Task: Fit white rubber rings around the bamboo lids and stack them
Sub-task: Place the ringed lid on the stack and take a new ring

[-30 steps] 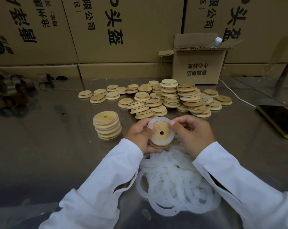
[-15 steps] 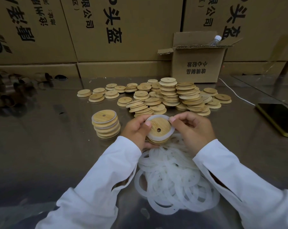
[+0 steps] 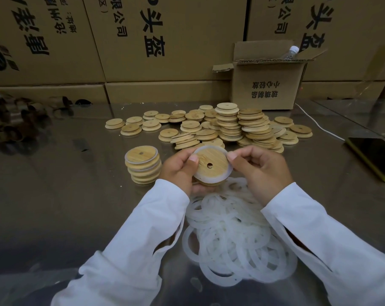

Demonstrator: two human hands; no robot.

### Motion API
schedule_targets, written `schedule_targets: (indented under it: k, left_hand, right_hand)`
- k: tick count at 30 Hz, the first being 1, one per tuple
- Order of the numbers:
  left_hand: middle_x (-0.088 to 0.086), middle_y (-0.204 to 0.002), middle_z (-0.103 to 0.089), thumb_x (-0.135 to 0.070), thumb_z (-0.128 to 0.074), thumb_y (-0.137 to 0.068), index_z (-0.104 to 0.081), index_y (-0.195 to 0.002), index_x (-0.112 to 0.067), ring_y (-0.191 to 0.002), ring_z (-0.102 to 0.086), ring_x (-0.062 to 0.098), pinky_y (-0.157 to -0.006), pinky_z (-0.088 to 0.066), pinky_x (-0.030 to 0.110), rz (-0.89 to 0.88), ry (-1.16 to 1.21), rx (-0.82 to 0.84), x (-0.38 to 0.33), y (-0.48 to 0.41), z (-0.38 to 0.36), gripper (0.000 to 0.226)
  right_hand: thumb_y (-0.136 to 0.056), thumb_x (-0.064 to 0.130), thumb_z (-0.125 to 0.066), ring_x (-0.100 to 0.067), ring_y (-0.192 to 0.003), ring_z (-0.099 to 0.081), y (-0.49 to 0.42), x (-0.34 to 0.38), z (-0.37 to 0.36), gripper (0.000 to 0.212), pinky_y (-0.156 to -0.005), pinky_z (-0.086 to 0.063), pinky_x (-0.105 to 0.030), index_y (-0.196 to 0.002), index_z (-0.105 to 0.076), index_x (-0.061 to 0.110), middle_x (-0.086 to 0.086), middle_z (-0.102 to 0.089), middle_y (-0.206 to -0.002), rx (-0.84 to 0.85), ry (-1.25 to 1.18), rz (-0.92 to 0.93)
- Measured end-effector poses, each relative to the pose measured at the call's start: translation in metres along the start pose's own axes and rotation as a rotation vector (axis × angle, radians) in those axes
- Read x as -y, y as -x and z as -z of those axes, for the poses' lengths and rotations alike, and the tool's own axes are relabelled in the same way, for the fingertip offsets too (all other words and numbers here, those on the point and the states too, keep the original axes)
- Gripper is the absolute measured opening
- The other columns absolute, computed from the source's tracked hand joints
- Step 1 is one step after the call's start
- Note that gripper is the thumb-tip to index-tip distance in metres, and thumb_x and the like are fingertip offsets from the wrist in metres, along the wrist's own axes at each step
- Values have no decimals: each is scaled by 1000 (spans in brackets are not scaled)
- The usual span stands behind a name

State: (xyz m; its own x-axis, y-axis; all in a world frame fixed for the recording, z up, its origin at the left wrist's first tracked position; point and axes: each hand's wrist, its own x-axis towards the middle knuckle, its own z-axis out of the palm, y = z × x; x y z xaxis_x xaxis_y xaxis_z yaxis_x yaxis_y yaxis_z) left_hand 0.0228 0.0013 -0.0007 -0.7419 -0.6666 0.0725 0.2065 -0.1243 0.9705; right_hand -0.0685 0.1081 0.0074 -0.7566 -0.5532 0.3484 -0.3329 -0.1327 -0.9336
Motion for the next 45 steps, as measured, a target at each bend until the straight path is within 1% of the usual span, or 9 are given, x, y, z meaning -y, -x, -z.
schedule_targets:
  k: [4,9,15,24,28,32,36,39,45]
  left_hand:
    - [24,-110,-59,-7,-33,-98,-59,-108,-7,-96,-60,38,-64,-58,43,39,129,35,-1,0,0,28]
    - [26,-116,-58,-7,-33,-98,-55,-117,-4,-103,-60,41,-67,-58,43,-9,17,18,3,1,-3,29]
    - [13,-107,-61,-9,-38,-97,-54,-118,-8,-100,-61,29,-71,-58,41,-125,-116,-21,6,3,-8,26]
    - [22,-121,-56,-6,-37,-96,-51,-116,-5,-110,-57,38,-71,-57,42,-23,194,21,3,2,-8,25]
    - [15,-109,-63,0,-42,-91,-47,-122,-4,-99,-63,30,-70,-57,39,-18,256,114,6,1,-7,32]
    - [5,-94,-69,7,-54,-83,-54,-108,-16,-91,-65,24,-76,-55,40,-13,110,124,9,-3,-4,35]
    - [15,-97,-69,-8,-63,-80,-62,-108,-8,-93,-65,31,-81,-53,42,-31,-75,65,11,-3,1,28]
    - [12,-87,-70,-10,-63,-83,-68,-89,-15,-82,-66,25,-70,-53,32,-119,-202,41,12,-3,3,10]
    - [7,-85,-69,-5,-61,-83,-67,-90,-11,-78,-65,15,-71,-54,21,-240,-225,37,7,-2,3,11]
  right_hand:
    - [-82,9,-65,-4,-63,-58,0,3,-2,18,-62,-48,-12,-66,-64,17,4,-63,-65,-11,-12,17]
    - [-82,9,-65,-23,-73,-61,1,-1,-2,14,-70,-54,-31,-69,-65,14,-8,-65,-72,-48,-3,1]
    - [-80,13,-68,-27,-74,-62,3,-7,-4,7,-72,-52,-29,-75,-65,18,-11,-66,-73,-100,-6,6]
    - [-74,31,-67,-5,-72,-64,8,-15,-9,7,-81,-52,-43,-70,-62,36,19,-66,-72,-226,118,-26]
    - [-80,23,-65,-18,-72,-66,5,-14,-7,15,-74,-53,-38,-66,-60,27,8,-66,-69,-249,88,-20]
    - [-81,17,-65,-12,-68,-63,3,-13,-3,17,-69,-53,-32,-68,-59,25,8,-64,-70,-238,130,21]
    - [-80,18,-67,-7,-71,-63,5,-12,-2,15,-69,-55,-30,-69,-60,26,10,-66,-70,-116,235,121]
    - [-80,18,-68,-8,-75,-64,6,-14,-1,12,-71,-54,-31,-71,-62,24,9,-67,-73,-39,268,155]
    - [-80,16,-67,-7,-75,-63,4,-12,-2,16,-72,-51,-27,-69,-63,26,10,-67,-73,-39,191,137]
